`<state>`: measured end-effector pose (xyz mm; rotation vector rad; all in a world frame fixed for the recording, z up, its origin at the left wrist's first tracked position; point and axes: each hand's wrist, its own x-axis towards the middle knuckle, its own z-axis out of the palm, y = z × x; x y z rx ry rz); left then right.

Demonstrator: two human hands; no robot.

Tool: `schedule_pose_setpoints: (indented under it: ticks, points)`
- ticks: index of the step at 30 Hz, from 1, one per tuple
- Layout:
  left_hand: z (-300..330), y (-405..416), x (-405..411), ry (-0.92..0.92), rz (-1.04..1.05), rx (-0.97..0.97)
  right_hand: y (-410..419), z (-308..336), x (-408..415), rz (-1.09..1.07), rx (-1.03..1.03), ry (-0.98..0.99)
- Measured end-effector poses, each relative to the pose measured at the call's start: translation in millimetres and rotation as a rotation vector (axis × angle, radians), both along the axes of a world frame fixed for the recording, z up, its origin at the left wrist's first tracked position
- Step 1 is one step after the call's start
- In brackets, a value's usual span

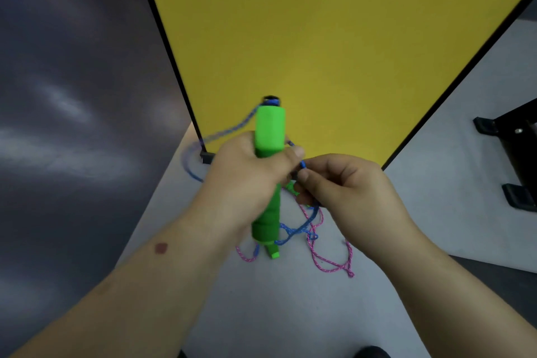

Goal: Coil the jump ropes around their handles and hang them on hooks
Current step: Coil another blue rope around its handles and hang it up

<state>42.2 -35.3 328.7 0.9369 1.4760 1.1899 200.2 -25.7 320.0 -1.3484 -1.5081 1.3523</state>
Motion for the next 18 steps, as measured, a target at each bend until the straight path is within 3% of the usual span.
schedule_pose_setpoints:
  ticks: [2,4,11,14,18]
  points:
    - [1.7,-2.9,8.1,0.155,0.004,0.042,-5.1,2.3,-3.7,0.049,0.041,-0.044]
    - [5.3,-1.3,5.7,0.185,0.061,0.091,-7.0,2.0,-3.4,0.064,0.023,-0.065]
    - [19.0,18.9,-36.4,-0.191,0.386,0.162,-0.6,-4.5,5.2,0.063,-0.051,-0.165]
    - [13.4,10.0,-19.3,-0.199,0.192,0.048,0.7,0.9,1.9,-0.008,0.007,-0.046]
    - [5.1,-1.5,7.2,-0.059,0.066,0.026,-2.3,5.5,-1.0,0.086,0.098,-0.098]
